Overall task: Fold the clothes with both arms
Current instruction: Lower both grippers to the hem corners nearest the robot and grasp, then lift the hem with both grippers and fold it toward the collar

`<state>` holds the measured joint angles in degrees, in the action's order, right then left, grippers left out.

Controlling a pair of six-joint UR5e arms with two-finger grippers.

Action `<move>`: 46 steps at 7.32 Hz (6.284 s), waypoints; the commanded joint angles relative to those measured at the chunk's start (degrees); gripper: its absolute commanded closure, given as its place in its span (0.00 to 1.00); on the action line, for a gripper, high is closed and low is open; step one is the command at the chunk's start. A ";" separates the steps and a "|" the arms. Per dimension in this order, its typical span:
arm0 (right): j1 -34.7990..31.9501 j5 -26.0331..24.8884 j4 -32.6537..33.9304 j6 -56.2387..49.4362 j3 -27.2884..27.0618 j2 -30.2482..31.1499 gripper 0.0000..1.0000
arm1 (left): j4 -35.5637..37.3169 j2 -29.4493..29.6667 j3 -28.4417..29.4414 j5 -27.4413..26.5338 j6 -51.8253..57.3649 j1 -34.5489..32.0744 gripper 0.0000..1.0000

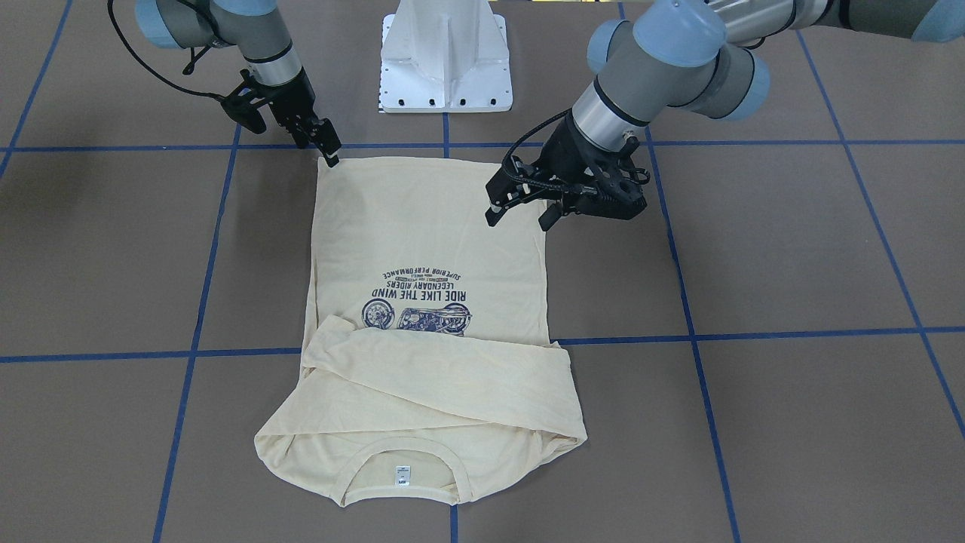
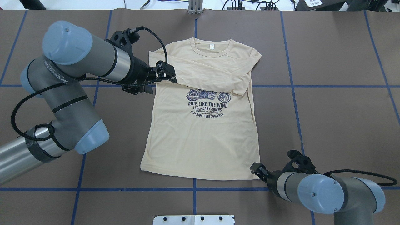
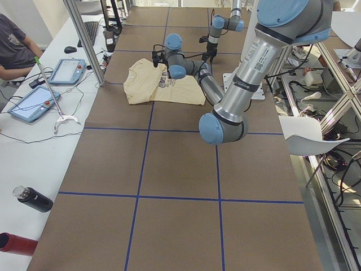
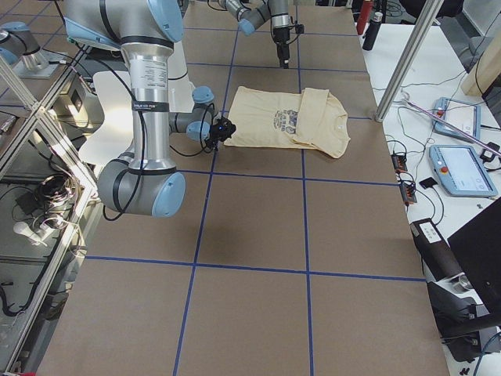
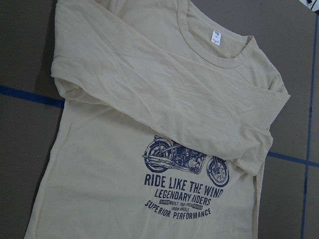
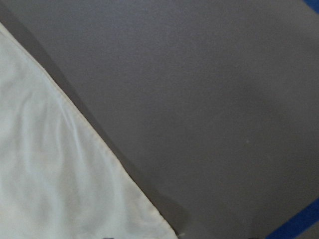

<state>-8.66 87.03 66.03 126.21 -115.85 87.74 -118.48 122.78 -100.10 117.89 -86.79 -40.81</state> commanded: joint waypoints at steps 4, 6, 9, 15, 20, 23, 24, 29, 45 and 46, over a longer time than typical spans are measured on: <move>-0.39 0.07 0.41 0.00 -0.60 -0.02 1.00 | 0.09 -0.09 0.08 -0.12 -0.05 0.03 0.05; -0.65 0.51 0.50 -0.08 -2.88 0.68 1.00 | 0.44 -0.18 0.69 -0.73 -0.48 0.29 0.05; -0.66 1.04 0.42 -0.17 -6.23 4.36 1.00 | 8.47 -9.91 -8.68 -16.60 -3.48 12.56 0.01; -0.48 1.21 0.42 -0.17 -6.06 4.37 1.00 | 9.84 -16.88 -11.97 -19.37 -10.60 23.40 0.23; -0.48 1.21 0.42 -0.17 -6.06 4.37 1.00 | 9.76 -15.04 -8.81 -19.37 -11.82 24.72 0.33; -0.57 1.21 0.42 -0.17 -6.15 4.37 1.00 | 9.76 -15.03 -8.10 -19.46 -11.83 24.72 0.39; -0.57 1.21 0.42 -0.17 -6.15 4.46 1.00 | 9.76 -15.03 -8.01 -19.46 -11.91 24.72 0.53; -0.57 1.21 0.42 -0.17 -6.41 4.46 1.00 | 10.45 -18.26 -14.30 -19.02 -12.18 24.02 1.00; -32.26 30.74 24.58 -12.33 -0.31 -20.23 1.00 | 12.23 -6.35 -8.23 -14.09 -10.44 7.09 1.00; -34.38 30.22 26.85 -19.96 4.88 -23.11 1.00 | 5.86 -6.07 -3.05 -14.09 -10.25 3.93 1.00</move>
<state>-38.93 116.55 86.63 114.39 -117.68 71.87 -107.40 115.21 -109.67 103.58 -98.38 -32.50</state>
